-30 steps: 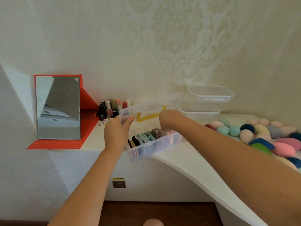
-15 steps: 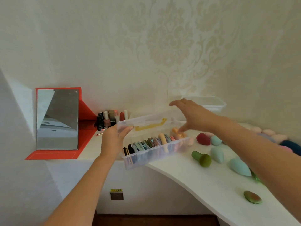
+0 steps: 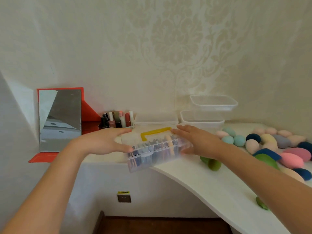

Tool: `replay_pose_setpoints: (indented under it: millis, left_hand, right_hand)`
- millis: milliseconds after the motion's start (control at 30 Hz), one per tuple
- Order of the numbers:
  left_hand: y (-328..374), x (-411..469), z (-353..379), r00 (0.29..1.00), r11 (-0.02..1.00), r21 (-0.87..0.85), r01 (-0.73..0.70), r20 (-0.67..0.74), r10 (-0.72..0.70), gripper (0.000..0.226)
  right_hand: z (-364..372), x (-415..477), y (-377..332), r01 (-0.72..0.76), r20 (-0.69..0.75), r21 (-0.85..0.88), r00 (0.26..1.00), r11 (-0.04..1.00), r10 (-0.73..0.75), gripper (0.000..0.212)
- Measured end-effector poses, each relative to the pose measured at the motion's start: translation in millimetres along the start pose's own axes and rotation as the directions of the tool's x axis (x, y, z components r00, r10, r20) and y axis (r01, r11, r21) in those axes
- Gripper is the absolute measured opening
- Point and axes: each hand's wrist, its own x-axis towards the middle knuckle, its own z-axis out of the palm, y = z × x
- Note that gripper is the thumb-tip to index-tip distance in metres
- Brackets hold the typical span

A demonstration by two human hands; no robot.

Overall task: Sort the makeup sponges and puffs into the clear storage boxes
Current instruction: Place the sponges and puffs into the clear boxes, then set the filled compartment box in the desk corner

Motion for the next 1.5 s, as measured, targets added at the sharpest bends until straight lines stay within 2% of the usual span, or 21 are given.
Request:
replay_pose_setpoints:
  millis: [100, 233, 333, 500, 600, 767, 933, 1100, 1233, 1433, 1500]
  left_hand:
    - [27.1, 8.2, 33.9, 1.0, 0.993, 0.122, 0.006, -0.03, -0.002, 0.114]
    - [27.8, 29.8, 63.7, 0.991, 0.94, 0.324, 0.103, -0.109, -0.071, 0.121]
    - [24.3, 36.3, 67.9, 0.987, 0.922, 0.371, 0.115, -0.147, -0.064, 0.12]
    - [19.8, 34.0, 65.8, 0.993, 0.955, 0.294, 0.034, -0.115, 0.0, 0.111]
    - [18.3, 34.0, 62.6, 0.995, 0.964, 0.266, 0.025, -0.099, 0.002, 0.105]
    - [18.5, 34.4, 63.1, 0.989, 0.967, 0.255, 0.004, -0.145, 0.034, 0.097]
    - [18.5, 33.6, 64.6, 0.983, 0.953, 0.302, -0.008, -0.173, 0.063, 0.09]
    - [17.9, 33.3, 67.3, 0.977, 0.948, 0.318, -0.002, -0.204, 0.071, 0.086]
    - [20.9, 31.1, 69.9, 0.968, 0.959, 0.283, 0.013, -0.242, 0.059, 0.085]
    - [24.9, 21.0, 77.1, 0.946, 0.986, 0.167, 0.013, -0.322, 0.042, 0.086]
    - [27.4, 13.4, 83.5, 0.937, 0.991, 0.133, -0.002, -0.346, 0.048, 0.087]
  right_hand:
    - [12.1, -2.3, -1.9, 0.0, -0.019, -0.013, 1.0, 1.0, 0.0, 0.078]
    - [20.0, 0.5, 0.3, 0.01, -0.052, -0.046, 0.999, 0.999, -0.012, 0.08]
    - [16.7, 1.9, 3.0, 0.004, -0.004, -0.005, 1.0, 1.0, -0.004, 0.077]
    - [-1.3, -0.2, 14.3, 0.05, 0.11, 0.059, 0.992, 0.997, -0.056, 0.067]
    - [-4.9, 2.9, 23.2, 0.089, 0.113, 0.095, 0.989, 0.991, -0.1, 0.059]
    - [-0.4, 5.8, 25.0, 0.143, 0.012, -0.054, 0.99, 0.988, -0.142, 0.057]
    - [4.0, -0.5, 8.8, 0.117, 0.071, -0.271, 0.992, 0.955, -0.102, 0.06]
    - [5.0, -5.1, -1.0, 0.095, 0.089, -0.331, 0.994, 0.939, -0.069, 0.065]
    - [9.4, -2.6, 1.0, 0.074, 0.074, -0.285, 0.996, 0.956, -0.055, 0.063]
    - [0.9, -10.7, 3.2, 0.027, 0.017, -0.041, 0.999, 0.999, -0.026, 0.058]
    - [-5.6, -21.6, 4.4, 0.023, -0.049, 0.011, 0.999, 1.0, -0.023, 0.06]
